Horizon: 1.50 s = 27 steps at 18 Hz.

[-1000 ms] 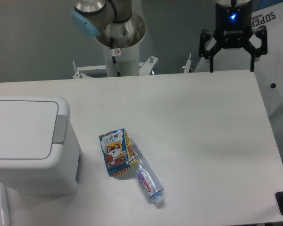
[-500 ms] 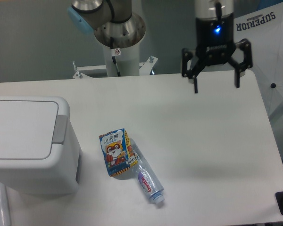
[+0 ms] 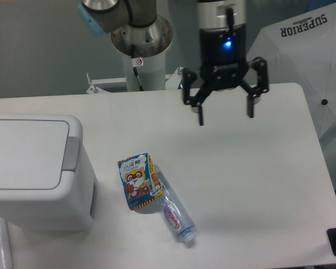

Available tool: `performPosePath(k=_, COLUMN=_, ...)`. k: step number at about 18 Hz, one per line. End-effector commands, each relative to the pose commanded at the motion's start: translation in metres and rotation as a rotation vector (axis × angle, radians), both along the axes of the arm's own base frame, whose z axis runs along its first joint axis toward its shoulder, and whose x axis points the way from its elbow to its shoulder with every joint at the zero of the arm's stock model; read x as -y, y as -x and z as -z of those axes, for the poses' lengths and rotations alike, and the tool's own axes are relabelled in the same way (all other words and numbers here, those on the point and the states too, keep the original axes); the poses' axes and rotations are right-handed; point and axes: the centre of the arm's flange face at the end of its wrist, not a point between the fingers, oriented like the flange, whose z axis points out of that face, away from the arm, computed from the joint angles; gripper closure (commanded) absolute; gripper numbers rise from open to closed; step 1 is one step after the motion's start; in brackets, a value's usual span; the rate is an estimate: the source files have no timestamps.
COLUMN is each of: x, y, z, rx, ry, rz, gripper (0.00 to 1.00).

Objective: Open the trash can
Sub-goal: 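Move the open gripper across the table toward the white trash can lid, then lower the gripper fingers onto the edge of the trash can lid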

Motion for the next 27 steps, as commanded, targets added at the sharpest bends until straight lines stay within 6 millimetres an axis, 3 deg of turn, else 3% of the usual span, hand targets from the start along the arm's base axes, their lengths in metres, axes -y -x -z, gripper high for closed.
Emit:
performPosePath(k=4, x=-0.022, y=-0.017, z=0.01, rx=0.07, ry=-0.028, rz=-0.05, gripper=0.0)
performPosePath(k=9, x=-0.06, y=-0.055, z=0.036, rx=0.181, ry=-0.03, rz=-0.08, gripper=0.0)
performPosePath(k=13, x=-0.077, y=-0.084, z=0.038, rx=0.212, ry=-0.036, rz=-0.068, gripper=0.0)
performPosePath(k=27, x=-0.084, y=-0.124, z=0.062, rx=0.239, ry=0.01, rz=-0.015, gripper=0.0)
